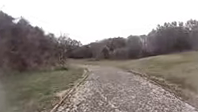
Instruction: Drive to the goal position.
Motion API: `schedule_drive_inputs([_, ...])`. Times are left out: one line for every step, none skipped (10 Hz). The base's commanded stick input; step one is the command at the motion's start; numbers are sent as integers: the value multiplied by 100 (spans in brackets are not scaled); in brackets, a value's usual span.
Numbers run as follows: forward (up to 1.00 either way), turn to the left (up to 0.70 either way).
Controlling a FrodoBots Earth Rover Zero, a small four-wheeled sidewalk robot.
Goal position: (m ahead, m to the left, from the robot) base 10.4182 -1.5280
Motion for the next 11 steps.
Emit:
schedule_drive_inputs([70,0])
schedule_drive_inputs([70,0])
schedule_drive_inputs([70,0])
schedule_drive_inputs([70,0])
schedule_drive_inputs([70,0])
schedule_drive_inputs([70,-1])
schedule_drive_inputs([70,-2])
schedule_drive_inputs([70,-17])
schedule_drive_inputs([70,-32])
schedule_drive_inputs([70,-35])
schedule_drive_inputs([70,-35])
